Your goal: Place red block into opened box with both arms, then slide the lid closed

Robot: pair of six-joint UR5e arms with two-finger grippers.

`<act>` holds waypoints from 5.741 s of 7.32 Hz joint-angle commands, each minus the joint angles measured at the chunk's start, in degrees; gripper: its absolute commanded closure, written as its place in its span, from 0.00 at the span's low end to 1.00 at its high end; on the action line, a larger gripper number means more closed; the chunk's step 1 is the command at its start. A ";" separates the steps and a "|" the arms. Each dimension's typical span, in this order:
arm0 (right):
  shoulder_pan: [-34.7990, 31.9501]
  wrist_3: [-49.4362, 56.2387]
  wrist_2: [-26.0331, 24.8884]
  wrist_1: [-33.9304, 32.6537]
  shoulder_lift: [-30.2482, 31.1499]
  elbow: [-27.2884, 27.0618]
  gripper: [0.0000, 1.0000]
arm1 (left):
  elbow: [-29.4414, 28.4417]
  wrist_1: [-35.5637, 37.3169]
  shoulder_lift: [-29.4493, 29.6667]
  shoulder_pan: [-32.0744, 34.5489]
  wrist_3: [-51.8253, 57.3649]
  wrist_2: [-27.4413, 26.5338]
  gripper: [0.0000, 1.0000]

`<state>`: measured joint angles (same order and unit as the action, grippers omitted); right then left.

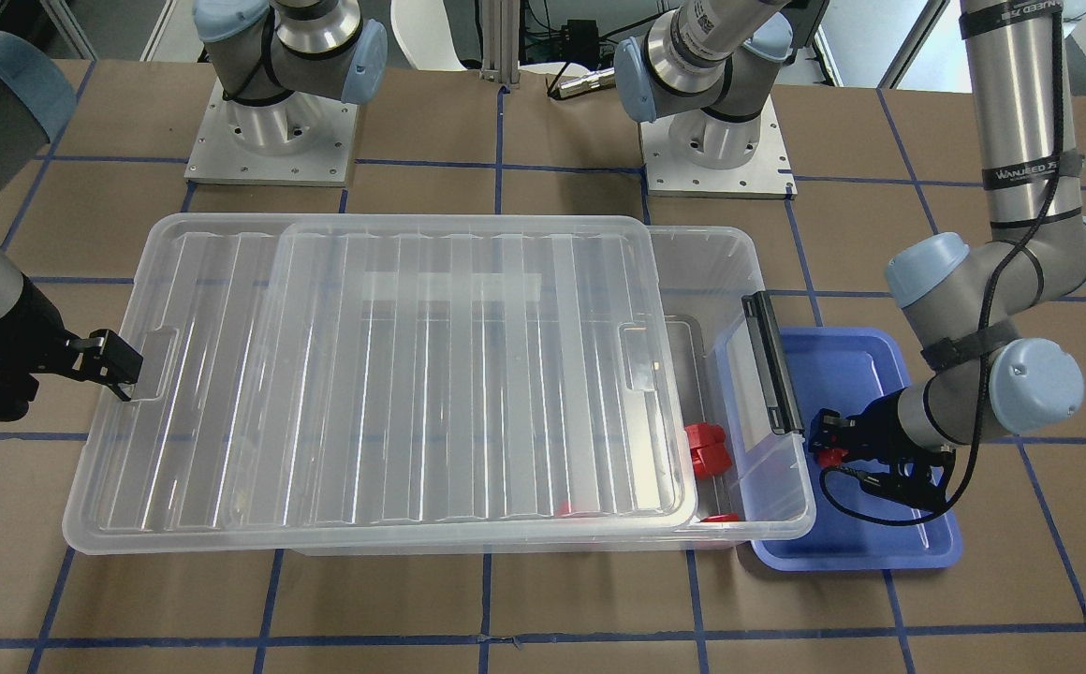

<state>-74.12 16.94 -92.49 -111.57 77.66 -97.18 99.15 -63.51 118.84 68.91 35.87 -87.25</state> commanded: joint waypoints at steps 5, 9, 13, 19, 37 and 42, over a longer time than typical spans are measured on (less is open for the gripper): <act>3.54 0.02 -1.11 -0.32 0.56 0.32 0.00 | -5.69 -9.12 -6.23 0.35 0.43 -3.26 1.00; 6.00 0.02 -1.46 -0.23 1.09 0.06 0.00 | -18.89 -28.57 -15.37 0.88 -1.84 -3.02 1.00; 8.55 0.02 -2.08 -0.05 1.61 -0.03 0.00 | -17.33 -29.04 -18.29 15.08 -21.15 -0.47 1.00; 9.43 0.02 -2.26 -0.14 1.79 0.06 0.00 | -4.96 -20.19 -16.53 20.12 -26.47 0.86 1.00; -15.96 -17.73 0.64 25.43 9.52 13.68 0.00 | 2.80 -4.96 -4.93 22.50 -29.72 3.76 1.00; -15.96 -17.82 0.73 25.43 9.52 13.68 0.00 | 3.15 -4.60 -3.96 22.59 -30.68 3.58 0.21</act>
<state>-90.09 -0.81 -91.76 -86.13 87.19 -83.49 102.08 -68.08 114.89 91.42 5.91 -83.64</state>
